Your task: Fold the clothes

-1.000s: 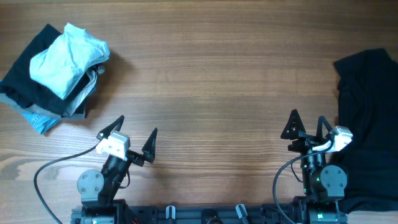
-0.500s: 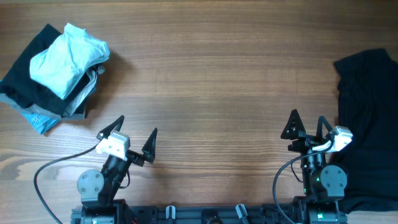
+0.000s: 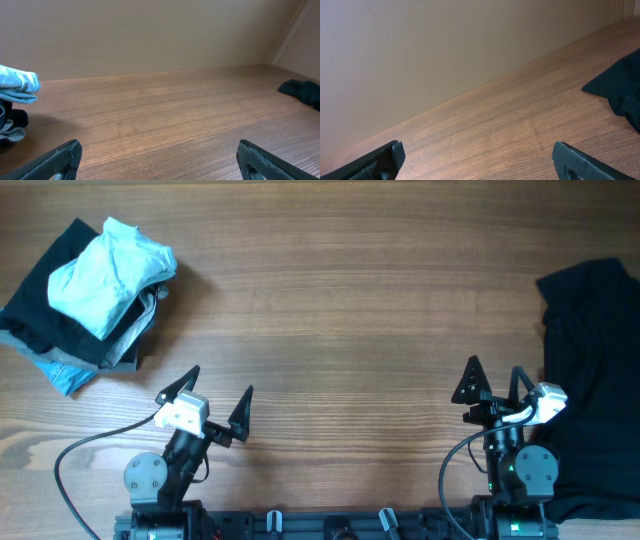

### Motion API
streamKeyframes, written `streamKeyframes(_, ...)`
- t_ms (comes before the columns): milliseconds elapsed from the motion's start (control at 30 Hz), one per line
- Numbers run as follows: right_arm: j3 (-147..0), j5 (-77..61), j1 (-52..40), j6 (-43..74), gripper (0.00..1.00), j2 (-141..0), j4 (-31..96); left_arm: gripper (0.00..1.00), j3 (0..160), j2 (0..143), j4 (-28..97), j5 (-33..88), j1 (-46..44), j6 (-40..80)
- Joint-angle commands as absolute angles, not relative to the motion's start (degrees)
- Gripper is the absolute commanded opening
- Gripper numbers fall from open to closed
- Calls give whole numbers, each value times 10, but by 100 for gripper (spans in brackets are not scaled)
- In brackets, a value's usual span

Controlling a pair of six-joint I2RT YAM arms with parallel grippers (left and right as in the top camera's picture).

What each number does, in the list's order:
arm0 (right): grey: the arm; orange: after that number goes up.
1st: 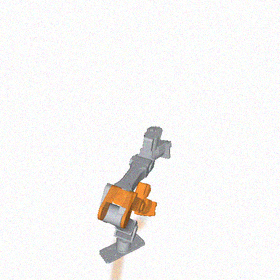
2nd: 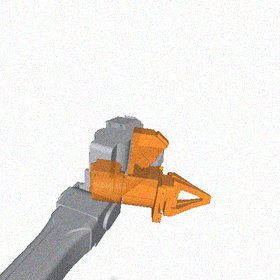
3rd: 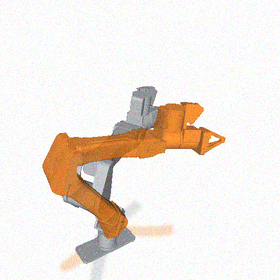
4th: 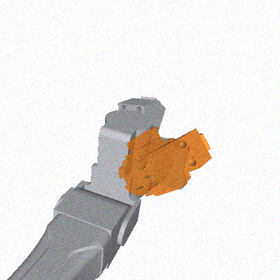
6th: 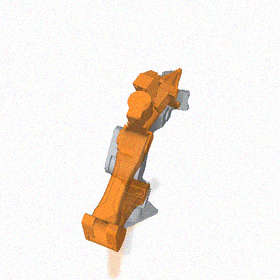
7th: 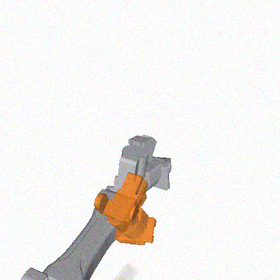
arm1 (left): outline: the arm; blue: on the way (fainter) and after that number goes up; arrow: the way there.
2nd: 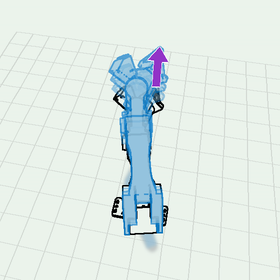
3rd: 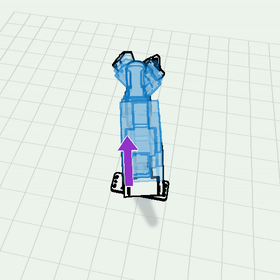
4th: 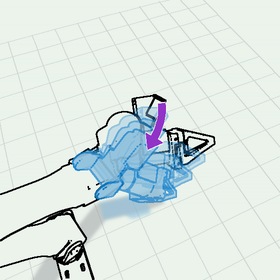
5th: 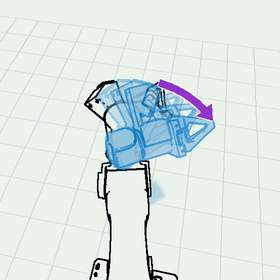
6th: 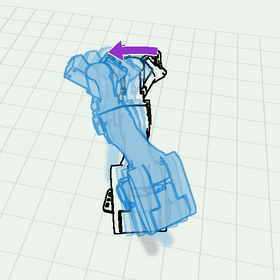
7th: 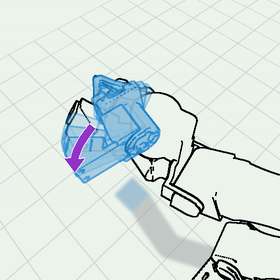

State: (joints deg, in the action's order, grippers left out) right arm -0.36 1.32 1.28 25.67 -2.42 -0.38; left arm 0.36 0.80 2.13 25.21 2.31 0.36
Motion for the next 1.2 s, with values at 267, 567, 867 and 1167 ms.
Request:
streamKeyframes(267,-3,12,12,261,100,-29,-5,100,3,4,24,257,20,5)
streamKeyframes(567,-3,12,12,261,100,-29,-5,100,3,4,24,257,20,5)
streamKeyframes(867,-3,12,12,261,100,-29,-5,100,3,4,18,241,20,4)
streamKeyframes(1167,-3,16,12,257,100,-29,-6,100,3,4,24,251,20,5)
